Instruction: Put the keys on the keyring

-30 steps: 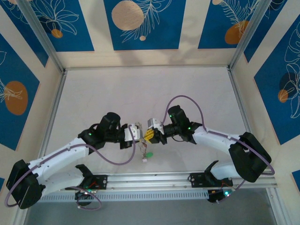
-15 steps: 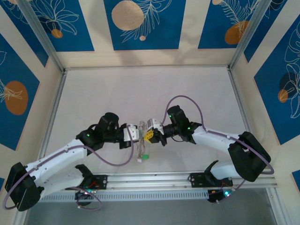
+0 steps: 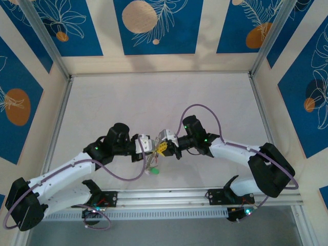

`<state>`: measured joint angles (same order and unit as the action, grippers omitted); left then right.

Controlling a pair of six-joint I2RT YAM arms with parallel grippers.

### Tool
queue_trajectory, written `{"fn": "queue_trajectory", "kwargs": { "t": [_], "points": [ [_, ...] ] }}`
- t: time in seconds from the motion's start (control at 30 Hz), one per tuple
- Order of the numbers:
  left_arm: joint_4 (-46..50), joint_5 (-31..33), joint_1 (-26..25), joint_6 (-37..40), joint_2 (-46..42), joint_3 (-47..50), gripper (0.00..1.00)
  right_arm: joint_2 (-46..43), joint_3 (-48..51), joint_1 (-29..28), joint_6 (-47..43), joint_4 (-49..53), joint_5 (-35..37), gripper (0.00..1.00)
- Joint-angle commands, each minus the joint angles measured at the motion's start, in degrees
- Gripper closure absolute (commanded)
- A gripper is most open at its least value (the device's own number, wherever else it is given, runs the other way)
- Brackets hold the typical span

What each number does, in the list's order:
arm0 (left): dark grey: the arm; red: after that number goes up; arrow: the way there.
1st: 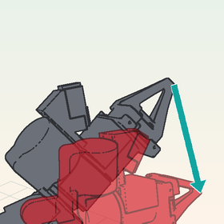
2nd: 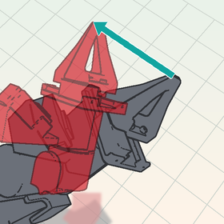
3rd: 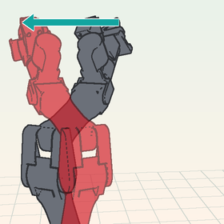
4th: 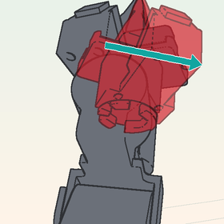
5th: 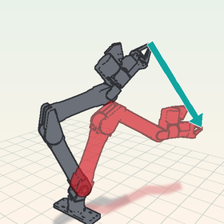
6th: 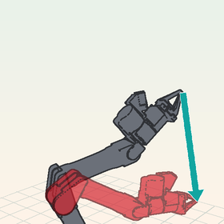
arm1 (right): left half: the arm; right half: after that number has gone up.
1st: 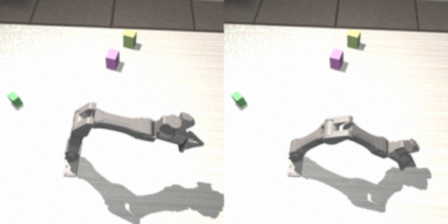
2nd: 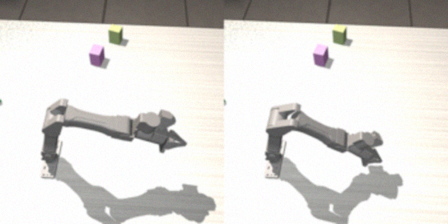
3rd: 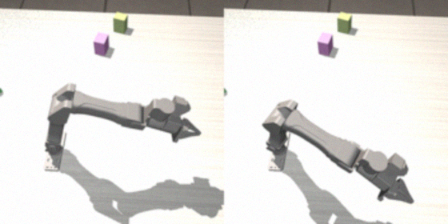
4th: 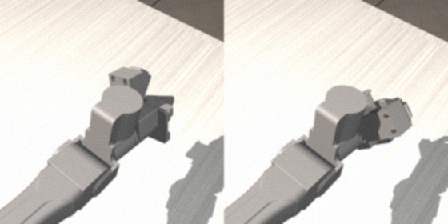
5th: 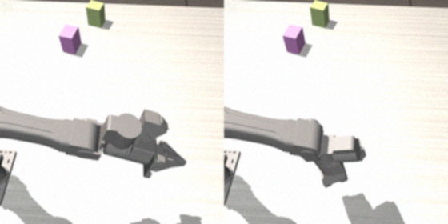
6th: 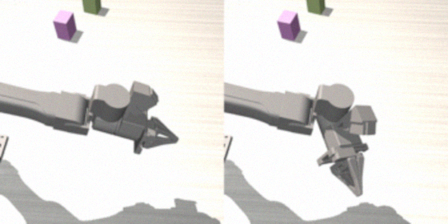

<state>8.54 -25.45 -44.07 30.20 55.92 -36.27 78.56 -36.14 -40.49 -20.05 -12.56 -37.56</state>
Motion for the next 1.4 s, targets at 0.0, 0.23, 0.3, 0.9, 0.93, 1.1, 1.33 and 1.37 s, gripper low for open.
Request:
{"fn": "queue_trajectory", "kwargs": {
  "t": [0.0,0.23,0.3,0.9,0.93,1.1,1.33,1.37],
  "points": [
    [-5.44,-1.49,-0.52,-1.71,-1.03,-0.19,1.00,0.77,-0.66,-0.64,0.34,0.00,-0.96,1.00],
    [-5.60,-1.16,-0.57,-2.16,-1.13,-0.20,1.00,-2.35,0.77,-0.56,-0.03,-0.78,1.70,0.80],
    [-6.03,-1.27,-0.44,-1.99,-0.94,0.12,1.00,-3.75,1.78,-0.55,-0.81,-1.92,1.64,0.77],
    [-7.97,-3.64,-0.55,-3.25,-0.72,0.20,1.00,-7.52,4.00,-0.46,-1.39,-7.07,4.09,0.74],
    [-8.35,-3.83,-0.51,-3.21,-0.73,0.50,1.00,-7.40,3.83,-0.46,-1.39,-6.87,3.84,0.74],
    [-9.21,-3.90,-0.53,-4.15,-0.85,0.75,1.00,-6.16,3.54,-0.64,-0.78,-7.93,2.30,0.81],
    [-8.20,-1.62,-0.50,-3.83,-1.48,1.41,1.00,-6.24,3.80,-0.82,-0.75,-8.34,2.31,1.00],
    [-7.99,-0.49,-0.48,-3.53,-1.75,1.83,1.00,-6.59,3.82,-0.69,-0.97,-7.89,2.63,1.00]
  ]
}}
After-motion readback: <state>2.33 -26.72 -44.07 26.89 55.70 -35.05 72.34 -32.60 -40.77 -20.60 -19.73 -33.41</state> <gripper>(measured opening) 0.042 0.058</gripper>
